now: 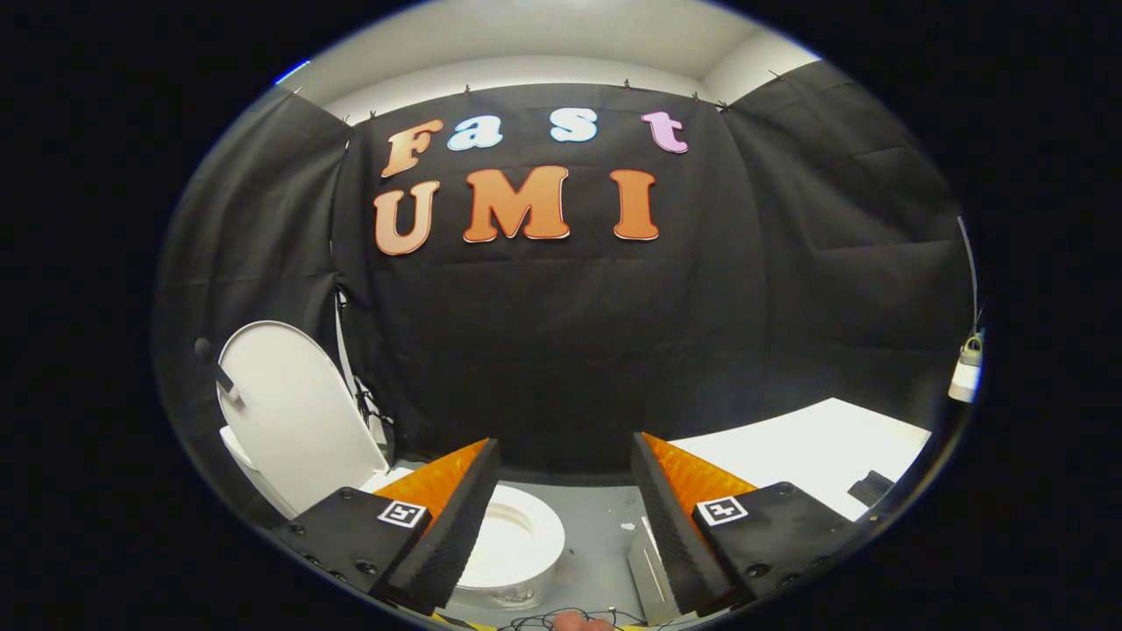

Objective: Open the toilet lid.

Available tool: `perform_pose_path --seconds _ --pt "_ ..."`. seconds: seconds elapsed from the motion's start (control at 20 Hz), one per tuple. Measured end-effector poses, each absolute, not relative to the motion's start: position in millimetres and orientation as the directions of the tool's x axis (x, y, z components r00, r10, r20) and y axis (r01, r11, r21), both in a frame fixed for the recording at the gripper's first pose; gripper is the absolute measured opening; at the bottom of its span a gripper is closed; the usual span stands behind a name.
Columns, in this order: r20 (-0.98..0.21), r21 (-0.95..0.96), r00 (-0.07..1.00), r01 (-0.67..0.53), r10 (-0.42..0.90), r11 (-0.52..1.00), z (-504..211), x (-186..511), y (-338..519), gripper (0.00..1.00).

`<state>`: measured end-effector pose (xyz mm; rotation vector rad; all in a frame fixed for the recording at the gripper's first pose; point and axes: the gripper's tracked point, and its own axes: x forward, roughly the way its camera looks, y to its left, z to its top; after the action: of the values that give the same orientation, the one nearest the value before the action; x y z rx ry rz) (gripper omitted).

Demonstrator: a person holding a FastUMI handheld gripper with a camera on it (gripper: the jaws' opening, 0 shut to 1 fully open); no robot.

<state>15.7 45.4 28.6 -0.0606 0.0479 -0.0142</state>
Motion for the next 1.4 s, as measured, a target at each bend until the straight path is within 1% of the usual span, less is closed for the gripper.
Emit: perform_pose_path --seconds 0.2,0.3,0.45,0.55,0.7,1.0,1.4 --pt "-0.048 -0.061 0.996 0.075 -0.078 0.995 -2 8 20 0.96" --pt "-0.079 -0.076 0.993 0.079 -0.085 0.994 -15 6 14 0.96" --pt "-0.038 -0.065 0.991 0.122 -0.125 0.99 -10 13 0 0.96" --pt "-0.042 -0.053 0.989 0.142 -0.144 0.988 -13 15 -8 0.96" --pt "-0.058 -0.049 0.987 0.146 -0.149 0.988 -23 15 -7 0.97" --pt "0.021 -0.119 0.984 0.18 -0.179 0.976 -5 10 -7 0.96" --pt "0.012 -0.119 0.983 0.182 -0.181 0.976 -9 11 -7 0.96"
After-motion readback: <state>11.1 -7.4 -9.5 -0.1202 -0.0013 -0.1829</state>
